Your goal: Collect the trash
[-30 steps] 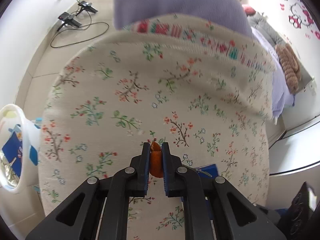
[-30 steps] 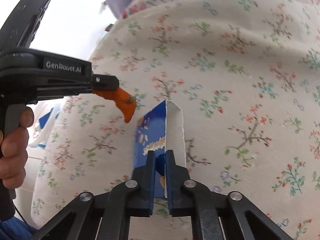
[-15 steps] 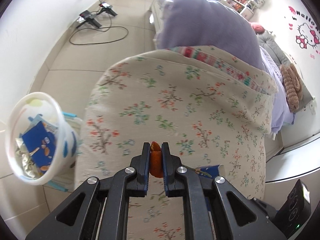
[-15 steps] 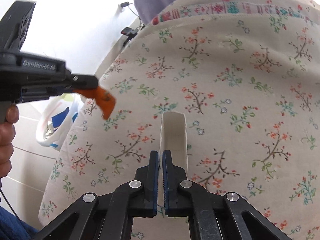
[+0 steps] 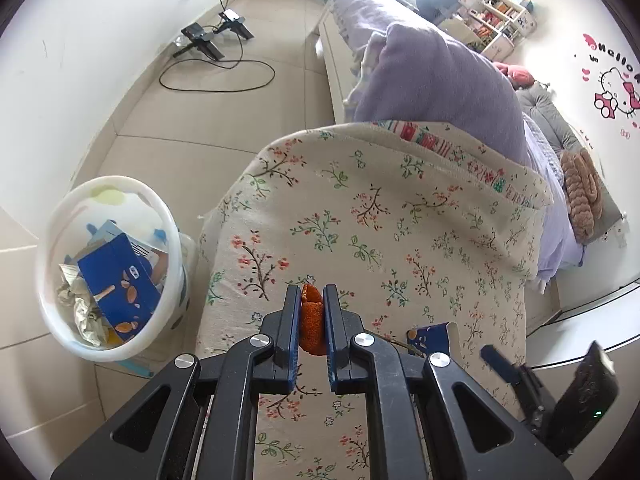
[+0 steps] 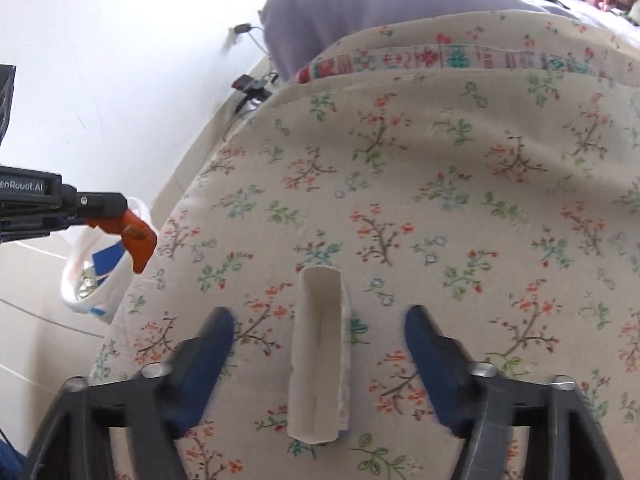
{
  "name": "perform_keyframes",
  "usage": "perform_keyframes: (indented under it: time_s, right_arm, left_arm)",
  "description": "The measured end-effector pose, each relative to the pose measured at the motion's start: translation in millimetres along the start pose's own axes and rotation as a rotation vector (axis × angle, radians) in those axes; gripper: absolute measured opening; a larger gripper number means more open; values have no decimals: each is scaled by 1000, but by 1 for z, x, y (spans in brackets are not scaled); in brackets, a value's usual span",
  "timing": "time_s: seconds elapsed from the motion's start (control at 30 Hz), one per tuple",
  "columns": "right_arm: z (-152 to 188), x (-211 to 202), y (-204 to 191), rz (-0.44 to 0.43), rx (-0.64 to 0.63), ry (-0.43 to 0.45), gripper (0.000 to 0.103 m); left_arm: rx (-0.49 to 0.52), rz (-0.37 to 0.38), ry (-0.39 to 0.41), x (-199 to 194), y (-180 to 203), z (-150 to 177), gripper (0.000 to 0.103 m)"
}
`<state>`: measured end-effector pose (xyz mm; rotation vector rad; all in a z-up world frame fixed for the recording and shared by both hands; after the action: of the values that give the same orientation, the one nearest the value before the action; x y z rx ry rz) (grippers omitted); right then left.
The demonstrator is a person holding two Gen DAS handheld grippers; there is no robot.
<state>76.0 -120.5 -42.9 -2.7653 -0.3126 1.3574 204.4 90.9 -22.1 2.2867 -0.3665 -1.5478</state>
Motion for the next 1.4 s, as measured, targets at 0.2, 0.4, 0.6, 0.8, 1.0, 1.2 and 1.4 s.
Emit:
perform_keyframes:
  time_s: [0.2, 0.4, 0.6, 0.8, 1.0, 1.2, 1.4]
  right_arm:
    - [-2, 20, -10, 68, -39, -51, 19]
    - [-30, 11, -39, -82, -40, 32, 18]
    - [-51, 36, -101, -192, -113, 30, 19]
    - [-79, 64, -160, -277, -168, 29, 19]
    - [-102, 96, -204, -305, -227, 21, 20]
    - [-114, 132, -236, -287, -280, -19, 27]
    - [-116, 124, -232, -290, -263, 3, 63]
  left_arm:
    - [-56, -20, 17, -17, -30, -10, 11]
    - [-226, -86, 70, -43, -109, -34, 11]
    - [-328, -180, 50, -36, -160, -42, 11]
    - [-398, -208, 18, -28, -179, -48, 22]
    - [-407, -196, 55, -46, -181, -50, 35]
    - [-437, -190, 65, -56, -187, -48, 36]
    - [-444, -215, 103, -67, -188, -46, 41]
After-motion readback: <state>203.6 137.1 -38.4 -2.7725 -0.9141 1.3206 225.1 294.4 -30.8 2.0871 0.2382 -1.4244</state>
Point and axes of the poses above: each gripper's, at about its wrist camera, not at the fingertips, and x roughly the way its jaws point, y to its right, z to its underside, the point moved 1 cm from there along x, roughly the way its jaws point, and after that the axes turned 7 degrees about -x, right-handed, at the moved point
